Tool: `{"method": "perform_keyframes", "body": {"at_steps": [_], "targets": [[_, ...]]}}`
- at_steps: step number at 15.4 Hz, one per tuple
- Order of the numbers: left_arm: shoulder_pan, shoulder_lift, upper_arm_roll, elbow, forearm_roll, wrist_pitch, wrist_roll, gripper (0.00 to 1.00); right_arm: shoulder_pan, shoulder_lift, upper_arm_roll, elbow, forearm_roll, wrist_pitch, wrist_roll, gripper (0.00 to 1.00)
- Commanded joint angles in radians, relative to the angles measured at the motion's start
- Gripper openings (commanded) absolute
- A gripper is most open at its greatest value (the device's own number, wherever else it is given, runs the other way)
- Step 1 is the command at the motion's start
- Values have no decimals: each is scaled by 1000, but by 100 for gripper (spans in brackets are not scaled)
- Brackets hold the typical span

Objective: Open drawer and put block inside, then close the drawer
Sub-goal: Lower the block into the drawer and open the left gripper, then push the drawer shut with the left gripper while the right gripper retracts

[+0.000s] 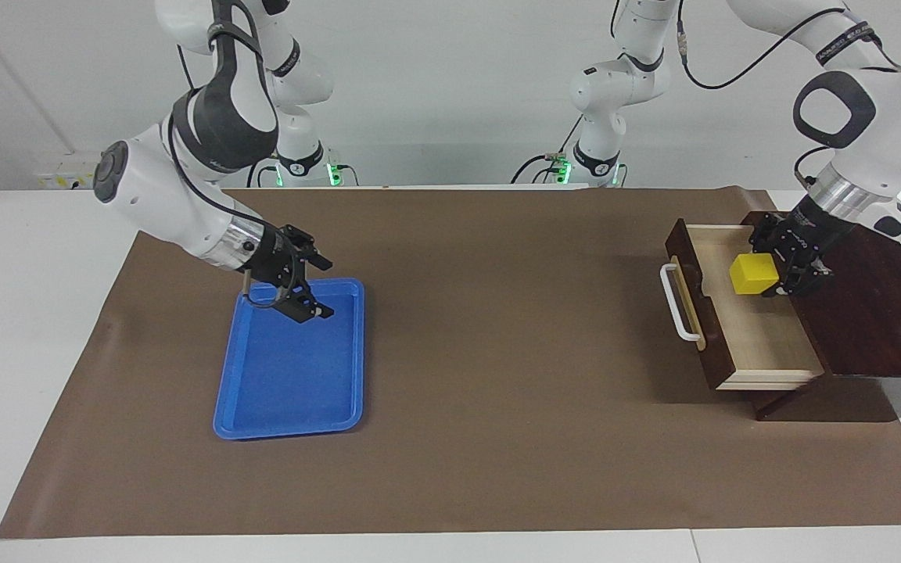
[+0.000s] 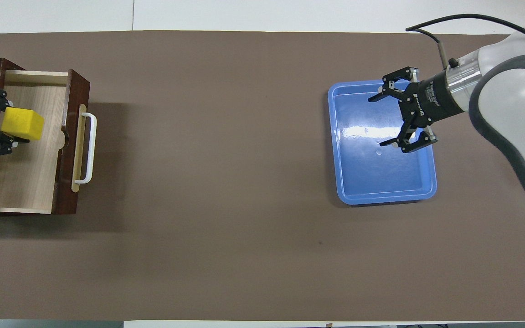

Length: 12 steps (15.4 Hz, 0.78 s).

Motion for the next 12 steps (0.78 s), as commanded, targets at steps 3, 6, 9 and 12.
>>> {"method": "perform_keyframes", "body": {"at_steps": [3,6,9,12], "targets": [[8,-42,-12,-87,47,47,74,56,-96,-16,12,71,-128,-174,-260,100],[-10,-31,-13,-58,86,33,75,100,-114,-48,10,72,-220,-228,-467,100],[-56,-19,-18,8,91,-37,70,100,-125,-89,12,72,-329,-256,-711,100],[-150,-9,-20,16,100,-29,17,100,-125,-138,13,62,-438,-259,-974,100]]}}
